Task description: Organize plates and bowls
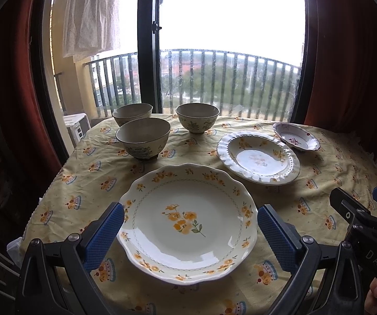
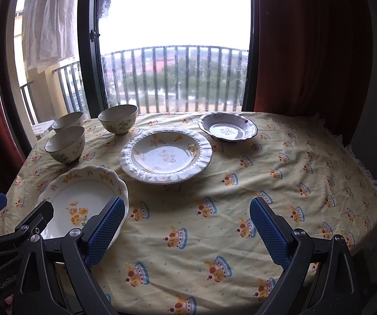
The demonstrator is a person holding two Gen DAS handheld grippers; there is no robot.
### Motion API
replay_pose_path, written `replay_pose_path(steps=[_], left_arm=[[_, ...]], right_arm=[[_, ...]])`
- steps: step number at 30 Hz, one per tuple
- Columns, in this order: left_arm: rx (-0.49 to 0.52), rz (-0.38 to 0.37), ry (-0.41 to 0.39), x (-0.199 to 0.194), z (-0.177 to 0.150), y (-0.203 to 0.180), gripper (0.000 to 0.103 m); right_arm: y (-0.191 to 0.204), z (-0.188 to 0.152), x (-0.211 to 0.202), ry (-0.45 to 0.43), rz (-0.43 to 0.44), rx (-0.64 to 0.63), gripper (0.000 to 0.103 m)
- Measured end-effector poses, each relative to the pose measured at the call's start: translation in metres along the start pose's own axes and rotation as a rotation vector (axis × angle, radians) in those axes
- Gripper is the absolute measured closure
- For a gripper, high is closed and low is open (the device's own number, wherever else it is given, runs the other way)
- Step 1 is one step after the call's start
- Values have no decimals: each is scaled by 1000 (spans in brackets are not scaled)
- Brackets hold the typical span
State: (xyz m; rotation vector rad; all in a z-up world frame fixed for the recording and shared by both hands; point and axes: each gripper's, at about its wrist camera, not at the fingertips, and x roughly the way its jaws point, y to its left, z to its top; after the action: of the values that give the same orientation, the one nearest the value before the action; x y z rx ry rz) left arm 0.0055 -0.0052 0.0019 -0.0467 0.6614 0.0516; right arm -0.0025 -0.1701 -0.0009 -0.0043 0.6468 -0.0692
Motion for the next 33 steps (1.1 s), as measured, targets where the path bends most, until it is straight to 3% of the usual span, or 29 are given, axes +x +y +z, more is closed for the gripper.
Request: replay_pose_path(steps=[27,33], left_arm=[[-3,3,18,13,6,14,1],[-5,13,50,31,14,28,8]], right_arm=[[13,4,9,10,12,2,5],[34,13,25,40,48,-35,5]])
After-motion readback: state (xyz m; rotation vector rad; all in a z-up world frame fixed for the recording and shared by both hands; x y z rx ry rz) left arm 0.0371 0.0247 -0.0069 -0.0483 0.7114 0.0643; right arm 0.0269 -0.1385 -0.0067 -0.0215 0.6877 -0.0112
